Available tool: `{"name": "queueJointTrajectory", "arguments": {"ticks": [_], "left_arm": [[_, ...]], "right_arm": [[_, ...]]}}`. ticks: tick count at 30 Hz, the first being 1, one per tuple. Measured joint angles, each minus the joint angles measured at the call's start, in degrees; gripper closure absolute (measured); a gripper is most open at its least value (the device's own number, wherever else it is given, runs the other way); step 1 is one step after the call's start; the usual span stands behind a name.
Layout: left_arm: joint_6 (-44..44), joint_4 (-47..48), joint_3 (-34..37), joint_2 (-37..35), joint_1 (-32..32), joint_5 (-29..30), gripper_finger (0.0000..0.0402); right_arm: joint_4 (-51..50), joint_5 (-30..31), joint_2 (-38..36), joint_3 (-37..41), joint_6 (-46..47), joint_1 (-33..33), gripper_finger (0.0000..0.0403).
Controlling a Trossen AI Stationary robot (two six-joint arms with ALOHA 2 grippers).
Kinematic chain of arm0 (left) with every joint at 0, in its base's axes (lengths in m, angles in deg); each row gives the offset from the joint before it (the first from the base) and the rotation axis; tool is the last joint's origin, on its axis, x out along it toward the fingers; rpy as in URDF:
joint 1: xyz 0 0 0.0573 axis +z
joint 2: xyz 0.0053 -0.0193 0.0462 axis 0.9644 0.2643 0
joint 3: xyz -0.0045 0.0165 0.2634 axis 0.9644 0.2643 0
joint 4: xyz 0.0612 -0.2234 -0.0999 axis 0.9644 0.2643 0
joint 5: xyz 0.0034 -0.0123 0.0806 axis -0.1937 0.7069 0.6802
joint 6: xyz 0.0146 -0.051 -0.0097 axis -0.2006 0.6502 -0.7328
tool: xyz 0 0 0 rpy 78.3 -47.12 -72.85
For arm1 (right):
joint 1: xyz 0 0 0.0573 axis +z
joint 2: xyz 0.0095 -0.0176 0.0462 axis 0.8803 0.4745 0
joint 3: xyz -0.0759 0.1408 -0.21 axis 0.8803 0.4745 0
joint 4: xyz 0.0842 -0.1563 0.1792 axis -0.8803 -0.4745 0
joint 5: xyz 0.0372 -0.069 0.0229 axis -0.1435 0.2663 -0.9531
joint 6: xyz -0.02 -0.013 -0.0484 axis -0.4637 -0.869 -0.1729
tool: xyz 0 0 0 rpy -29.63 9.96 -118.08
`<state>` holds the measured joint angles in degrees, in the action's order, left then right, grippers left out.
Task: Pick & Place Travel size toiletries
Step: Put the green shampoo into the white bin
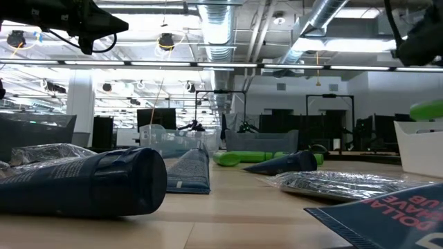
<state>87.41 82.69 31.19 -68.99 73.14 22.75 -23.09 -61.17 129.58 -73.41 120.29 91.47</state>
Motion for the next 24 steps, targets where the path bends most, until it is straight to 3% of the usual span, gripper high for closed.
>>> {"name": "queueJointTrajectory", "arguments": {"ticks": [15, 24], "left_arm": [[-0.02, 0.00, 0.00, 0.01, 0.01, 0.00, 0.0402], [-0.02, -0.01, 0.00, -0.01, 0.01, 0.00, 0.0402]], "right_arm": [[5.87, -1.84, 8.19, 3.82, -1.79, -0.36, 0.0295], [5.66, -1.84, 8.65, 3.80, -3.12, -0.35, 0.0281]]}}
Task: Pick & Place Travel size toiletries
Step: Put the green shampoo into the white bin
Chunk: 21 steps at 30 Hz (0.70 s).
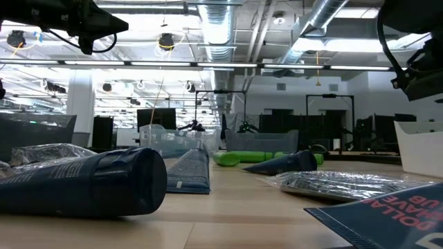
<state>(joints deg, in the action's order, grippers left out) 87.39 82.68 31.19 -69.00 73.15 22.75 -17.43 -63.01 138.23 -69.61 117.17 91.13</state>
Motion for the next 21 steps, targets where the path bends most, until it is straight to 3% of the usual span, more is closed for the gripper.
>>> {"name": "queueJointTrajectory", "arguments": {"ticks": [7, 13, 21], "left_arm": [[0.00, 0.01, 0.00, 0.00, 0.00, 0.00, 0.0402], [0.00, 0.03, 0.00, 0.02, -0.01, -0.02, 0.0402], [0.00, 0.01, 0.00, 0.02, -0.01, -0.01, 0.0402]], "right_arm": [[-1.24, -1.33, -1.79, -3.55, -8.95, -1.86, 0.0244], [-1.46, -0.56, -7.87, -11.36, -21.16, -9.88, 0.0192], [-1.07, 10.66, -7.78, -19.06, -46.28, -24.87, 0.0187]]}}
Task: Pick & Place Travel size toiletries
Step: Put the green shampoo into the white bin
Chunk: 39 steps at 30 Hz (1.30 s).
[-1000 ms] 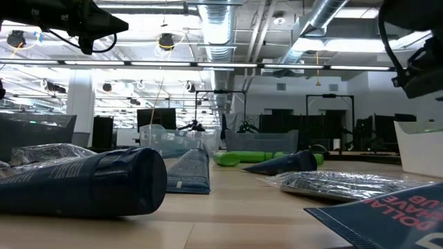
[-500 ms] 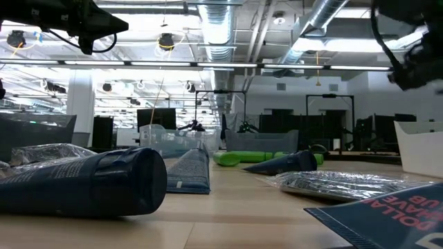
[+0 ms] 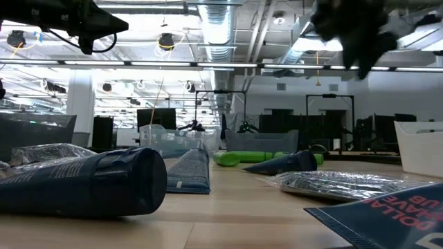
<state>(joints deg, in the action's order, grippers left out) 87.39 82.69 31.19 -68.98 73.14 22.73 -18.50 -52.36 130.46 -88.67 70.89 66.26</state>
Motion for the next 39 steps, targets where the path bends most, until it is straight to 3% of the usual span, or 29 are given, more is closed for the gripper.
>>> {"name": "queueJointTrajectory", "arguments": {"ticks": [8, 13, 22, 39], "left_arm": [[0.00, 0.01, 0.00, 0.00, -0.01, 0.00, 0.0402], [-0.02, -0.01, 0.00, -0.02, 0.00, 0.01, 0.0402], [0.15, -0.02, 0.00, -0.01, 0.00, 0.00, 0.0402], [0.20, -0.03, 0.00, -0.01, 0.00, 0.29, 0.0402]], "right_arm": [[5.66, -1.08, 11.68, 1.66, -30.97, -15.21, 0.0178], [10.43, -1.06, 18.63, 1.66, -41.57, -19.10, 0.0178], [14.11, -1.02, 25.64, 1.73, -46.88, -22.42, 0.0186], [22.85, -1.19, 25.20, 9.44, -46.60, -23.09, 0.0199]]}}
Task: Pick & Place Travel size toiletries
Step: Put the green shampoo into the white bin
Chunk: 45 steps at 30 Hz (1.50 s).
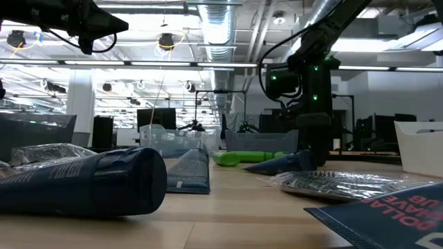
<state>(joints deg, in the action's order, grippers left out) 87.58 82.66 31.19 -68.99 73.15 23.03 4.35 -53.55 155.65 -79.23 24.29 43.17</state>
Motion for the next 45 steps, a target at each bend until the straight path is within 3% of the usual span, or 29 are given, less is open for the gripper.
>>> {"name": "queueJointTrajectory", "arguments": {"ticks": [5, 13, 22, 26, 32, 37, 45], "left_arm": [[0.00, -0.01, 0.00, 0.01, -0.01, 1.60, 0.0402], [0.00, 0.01, 0.00, -0.01, -0.01, 2.21, 0.0402], [-0.13, 0.01, 0.00, 0.01, 0.01, 2.19, 0.0402], [-0.15, 0.01, 0.00, 0.01, -0.01, 2.17, 0.0402], [-0.15, 0.02, 0.00, 0.01, 0.00, 2.12, 0.0402], [-0.15, 0.01, 0.00, 0.01, 0.01, 2.10, 0.0402], [-0.17, 0.03, 0.00, 0.01, 0.00, 2.10, 0.0402]], "right_arm": [[0.45, 0.00, 0.11, 0.09, 0.02, -0.46, 0.0229], [1.13, 0.04, 0.22, 0.11, 0.46, -1.05, 0.0318], [0.00, 1.50, -1.20, 0.12, 2.85, -0.16, 0.0319], [-2.68, 2.58, -7.04, 0.11, 6.09, 1.46, 0.0319], [-10.01, 1.42, -18.39, 0.12, 14.65, 7.67, 0.0319], [-17.20, -0.12, -26.43, 0.12, 27.10, 15.44, 0.0319], [-22.03, -3.63, -32.84, 0.11, 48.44, 30.55, 0.0319]]}}
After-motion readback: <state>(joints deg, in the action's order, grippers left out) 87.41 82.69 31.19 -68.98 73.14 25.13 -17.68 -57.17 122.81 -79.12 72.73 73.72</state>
